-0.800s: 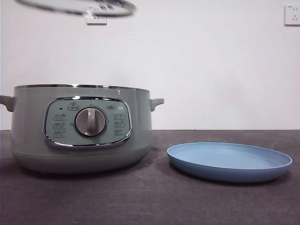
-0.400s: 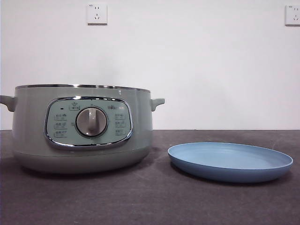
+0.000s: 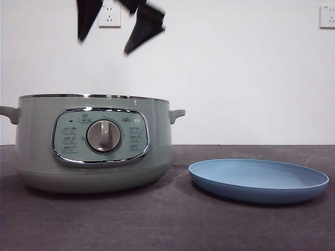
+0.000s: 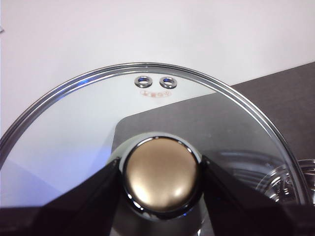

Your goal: Take the potato out from the steamer,put the potato on the plate,close the lid

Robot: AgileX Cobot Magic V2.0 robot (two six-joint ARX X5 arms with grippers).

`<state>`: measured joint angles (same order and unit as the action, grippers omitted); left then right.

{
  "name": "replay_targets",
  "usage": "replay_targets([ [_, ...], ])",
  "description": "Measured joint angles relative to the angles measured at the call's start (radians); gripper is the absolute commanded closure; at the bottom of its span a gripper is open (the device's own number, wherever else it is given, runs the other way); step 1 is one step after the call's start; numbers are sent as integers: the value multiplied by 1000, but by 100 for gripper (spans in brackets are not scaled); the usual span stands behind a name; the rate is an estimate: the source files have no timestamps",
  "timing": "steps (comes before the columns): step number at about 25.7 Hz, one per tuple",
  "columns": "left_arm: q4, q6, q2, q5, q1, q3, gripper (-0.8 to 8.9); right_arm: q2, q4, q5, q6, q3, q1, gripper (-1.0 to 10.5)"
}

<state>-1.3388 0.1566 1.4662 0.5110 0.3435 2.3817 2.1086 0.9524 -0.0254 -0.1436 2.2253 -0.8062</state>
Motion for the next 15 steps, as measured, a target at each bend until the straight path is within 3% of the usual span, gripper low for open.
replay_targets([
  [9,0,0,0,-3,0,0,820,168,11,-2,-6,0,2,384],
  [12,0,0,0,-31,0,0,820,200,15,-50,-6,0,2,401],
  [14,0,0,0,-55,0,0,820,211,14,-50,-6,0,2,602],
  [15,0,0,0,-55,1,0,820,212,14,-50,-6,0,2,758],
])
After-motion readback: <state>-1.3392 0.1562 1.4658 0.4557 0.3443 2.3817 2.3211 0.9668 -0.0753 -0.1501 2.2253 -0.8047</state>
